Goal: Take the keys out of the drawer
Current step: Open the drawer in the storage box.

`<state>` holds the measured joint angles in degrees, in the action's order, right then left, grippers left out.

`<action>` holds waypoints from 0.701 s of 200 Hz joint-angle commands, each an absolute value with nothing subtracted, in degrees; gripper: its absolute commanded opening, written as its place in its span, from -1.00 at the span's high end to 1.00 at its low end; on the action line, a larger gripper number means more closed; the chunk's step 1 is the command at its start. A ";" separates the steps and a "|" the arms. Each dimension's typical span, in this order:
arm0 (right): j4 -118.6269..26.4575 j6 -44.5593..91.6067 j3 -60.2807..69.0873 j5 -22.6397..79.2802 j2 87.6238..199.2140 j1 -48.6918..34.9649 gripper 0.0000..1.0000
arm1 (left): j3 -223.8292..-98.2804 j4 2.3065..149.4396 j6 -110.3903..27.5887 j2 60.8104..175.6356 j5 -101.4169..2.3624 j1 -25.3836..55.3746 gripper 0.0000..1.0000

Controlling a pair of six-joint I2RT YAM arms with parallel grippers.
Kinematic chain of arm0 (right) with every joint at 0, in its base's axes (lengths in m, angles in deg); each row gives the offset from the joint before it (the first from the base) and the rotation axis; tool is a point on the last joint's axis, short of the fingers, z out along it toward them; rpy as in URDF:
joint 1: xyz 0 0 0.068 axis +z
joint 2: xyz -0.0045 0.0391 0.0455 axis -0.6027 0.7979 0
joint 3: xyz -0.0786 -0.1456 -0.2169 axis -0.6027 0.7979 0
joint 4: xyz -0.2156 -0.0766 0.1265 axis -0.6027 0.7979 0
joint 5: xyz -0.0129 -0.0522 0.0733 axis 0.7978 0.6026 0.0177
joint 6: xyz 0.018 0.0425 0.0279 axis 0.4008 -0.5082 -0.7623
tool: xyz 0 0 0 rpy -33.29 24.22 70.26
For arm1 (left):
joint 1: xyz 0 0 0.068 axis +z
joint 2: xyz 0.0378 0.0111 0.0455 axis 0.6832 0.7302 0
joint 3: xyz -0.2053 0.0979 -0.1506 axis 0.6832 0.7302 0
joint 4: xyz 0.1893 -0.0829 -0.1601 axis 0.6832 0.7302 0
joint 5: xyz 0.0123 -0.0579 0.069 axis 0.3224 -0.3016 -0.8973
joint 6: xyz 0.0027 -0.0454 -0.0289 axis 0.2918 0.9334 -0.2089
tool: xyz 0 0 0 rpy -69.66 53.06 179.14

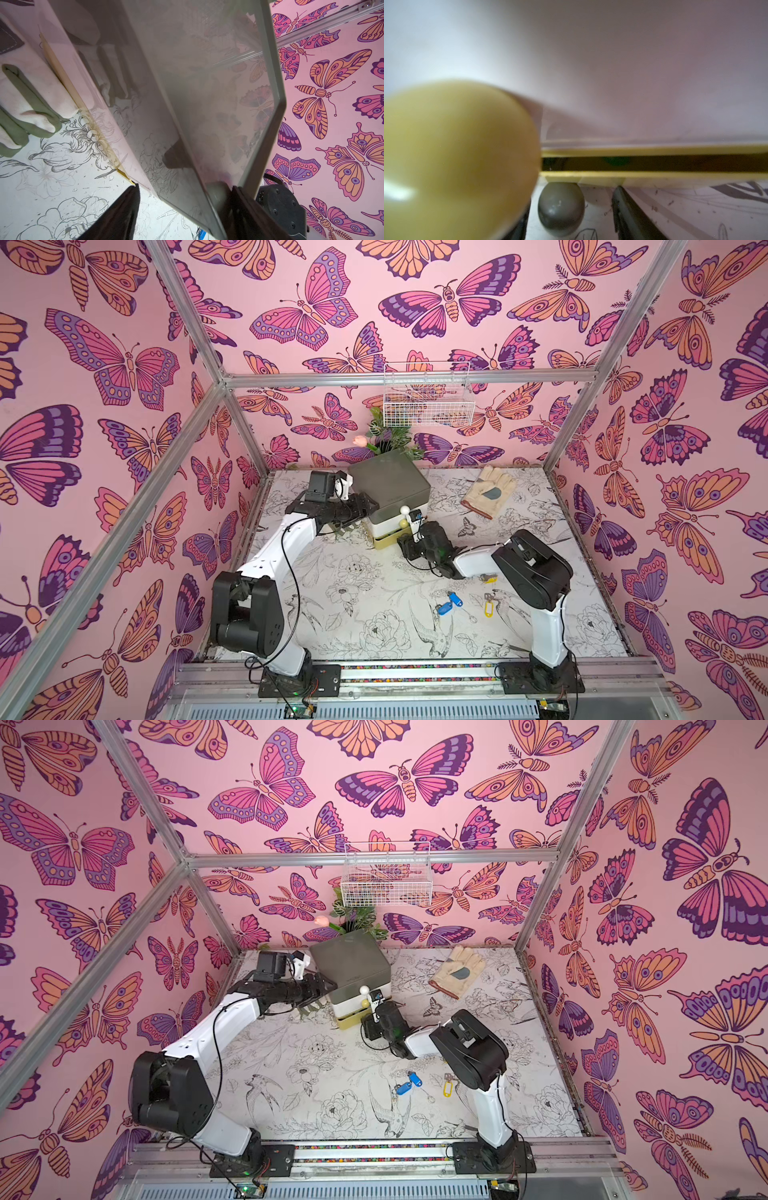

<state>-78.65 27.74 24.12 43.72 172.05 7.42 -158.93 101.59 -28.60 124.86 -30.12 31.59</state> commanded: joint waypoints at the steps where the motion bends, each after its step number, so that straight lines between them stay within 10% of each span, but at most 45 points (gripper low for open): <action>1: -80.44 29.16 21.31 43.01 173.67 7.18 -0.23 | -153.72 116.85 -30.92 128.07 -34.22 30.93 -0.49; 75: -80.12 30.65 23.36 43.25 170.63 7.08 0.34 | -154.00 116.83 -29.80 128.13 -34.42 30.90 -0.49; 140: -79.02 29.78 30.02 41.36 164.62 7.14 0.44 | -153.37 116.84 -28.94 126.17 -35.59 30.75 -0.49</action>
